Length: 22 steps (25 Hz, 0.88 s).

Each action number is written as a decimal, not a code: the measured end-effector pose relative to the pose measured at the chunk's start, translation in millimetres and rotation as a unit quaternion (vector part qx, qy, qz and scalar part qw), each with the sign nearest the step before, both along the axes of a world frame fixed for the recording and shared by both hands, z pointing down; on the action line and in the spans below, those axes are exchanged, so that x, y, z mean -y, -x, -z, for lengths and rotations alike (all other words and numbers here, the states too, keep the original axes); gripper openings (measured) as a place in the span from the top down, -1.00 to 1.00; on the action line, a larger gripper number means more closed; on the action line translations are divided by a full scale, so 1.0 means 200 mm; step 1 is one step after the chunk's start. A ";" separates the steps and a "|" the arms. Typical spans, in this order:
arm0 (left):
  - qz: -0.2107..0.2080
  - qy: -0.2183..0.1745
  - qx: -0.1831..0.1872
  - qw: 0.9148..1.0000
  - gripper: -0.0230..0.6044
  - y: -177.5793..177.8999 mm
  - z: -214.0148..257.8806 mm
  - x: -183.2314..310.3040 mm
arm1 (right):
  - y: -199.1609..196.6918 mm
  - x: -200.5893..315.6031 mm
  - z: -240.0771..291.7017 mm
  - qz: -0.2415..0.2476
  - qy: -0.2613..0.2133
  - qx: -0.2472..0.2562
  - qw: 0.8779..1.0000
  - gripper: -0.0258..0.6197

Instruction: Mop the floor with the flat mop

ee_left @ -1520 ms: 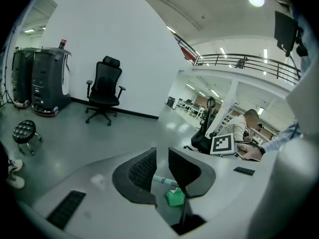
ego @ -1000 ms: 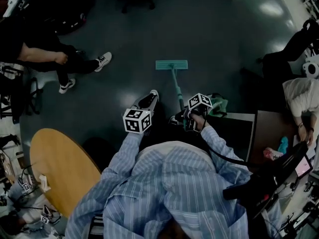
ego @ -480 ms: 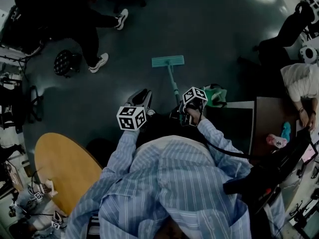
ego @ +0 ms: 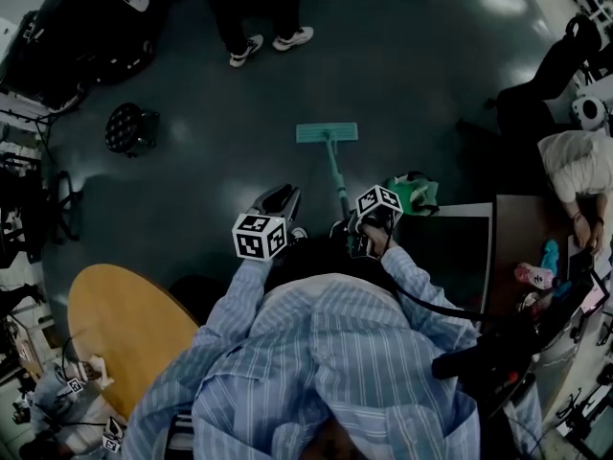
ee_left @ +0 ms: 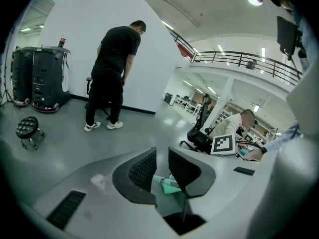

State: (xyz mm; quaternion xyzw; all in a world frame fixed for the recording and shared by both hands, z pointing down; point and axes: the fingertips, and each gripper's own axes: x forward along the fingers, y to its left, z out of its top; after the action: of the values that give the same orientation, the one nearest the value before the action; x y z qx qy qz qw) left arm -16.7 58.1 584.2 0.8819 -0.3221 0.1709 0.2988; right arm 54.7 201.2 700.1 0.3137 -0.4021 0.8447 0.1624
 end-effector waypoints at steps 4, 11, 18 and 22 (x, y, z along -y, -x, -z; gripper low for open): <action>-0.007 0.002 -0.004 1.000 0.68 0.07 -0.01 0.00 | 0.08 -0.01 0.00 -0.014 0.000 0.003 1.000 0.72; -0.023 0.000 -0.010 1.000 0.68 0.11 -0.02 -0.01 | 0.16 -0.02 -0.01 -0.033 0.000 0.005 0.999 0.72; -0.033 -0.002 -0.012 0.999 0.68 0.11 -0.02 -0.04 | 0.19 -0.02 0.00 -0.041 0.001 0.007 0.999 0.72; -0.038 -0.006 -0.014 0.999 0.68 0.10 -0.02 -0.06 | 0.19 -0.03 -0.01 -0.044 0.000 0.007 0.999 0.72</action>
State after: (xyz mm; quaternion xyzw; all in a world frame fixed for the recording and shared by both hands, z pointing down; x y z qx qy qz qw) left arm -37.5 69.5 587.6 0.8974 -0.2853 0.1676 0.2919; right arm 17.3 207.1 703.0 0.3249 -0.3891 0.8533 0.1225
